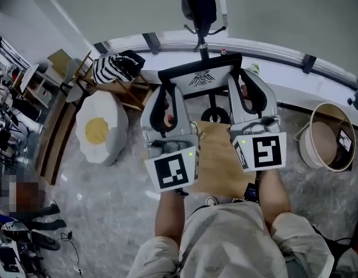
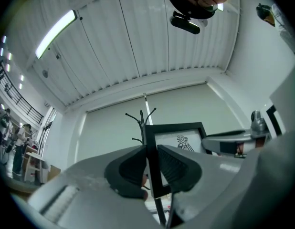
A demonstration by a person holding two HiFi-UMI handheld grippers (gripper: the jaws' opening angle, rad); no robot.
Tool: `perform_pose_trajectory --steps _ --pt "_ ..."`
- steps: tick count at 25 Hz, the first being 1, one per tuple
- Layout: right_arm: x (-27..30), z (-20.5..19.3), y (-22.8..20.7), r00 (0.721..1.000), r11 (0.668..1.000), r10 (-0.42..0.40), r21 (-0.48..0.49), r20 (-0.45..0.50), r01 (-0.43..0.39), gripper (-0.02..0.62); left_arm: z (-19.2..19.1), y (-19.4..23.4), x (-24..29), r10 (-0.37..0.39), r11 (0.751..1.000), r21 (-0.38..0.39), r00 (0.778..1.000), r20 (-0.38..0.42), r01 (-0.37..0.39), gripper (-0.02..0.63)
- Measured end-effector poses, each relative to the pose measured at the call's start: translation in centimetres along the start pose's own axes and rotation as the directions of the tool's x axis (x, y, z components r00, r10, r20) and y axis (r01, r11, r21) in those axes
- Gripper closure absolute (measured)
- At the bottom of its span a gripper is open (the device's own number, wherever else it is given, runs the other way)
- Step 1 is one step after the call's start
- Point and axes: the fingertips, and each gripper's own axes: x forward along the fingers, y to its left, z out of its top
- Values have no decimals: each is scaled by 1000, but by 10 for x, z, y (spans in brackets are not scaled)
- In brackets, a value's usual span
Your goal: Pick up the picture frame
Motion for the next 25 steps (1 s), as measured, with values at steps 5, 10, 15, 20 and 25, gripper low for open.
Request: perform_pose_trajectory --steps 5,10,15,20,25 --pt "5 -6 -8 1000 1000 1 2 -1 -1 523 -2 -4 9 5 1000 -9 1000 11 -5 523" --pt "8 -15 -8 1000 1000 -9 -15 -7 9 523 -16 -3 12 -6 1000 -13 1000 -5 6 523" --pt "4 -20 -14 999 999 -38 -24 -18 37 523 -22 -10 15 -22 999 -33 1000 -10 22 523" --pt "2 -20 -29 998 998 -52 -37 -26 51 523 -24 -23 24 -45 998 -42 999 -11 44 523" --pt "4 -18 -18 998 997 -59 -46 -27 58 523 -24 -13 21 -50 997 -56 999 0 50 523"
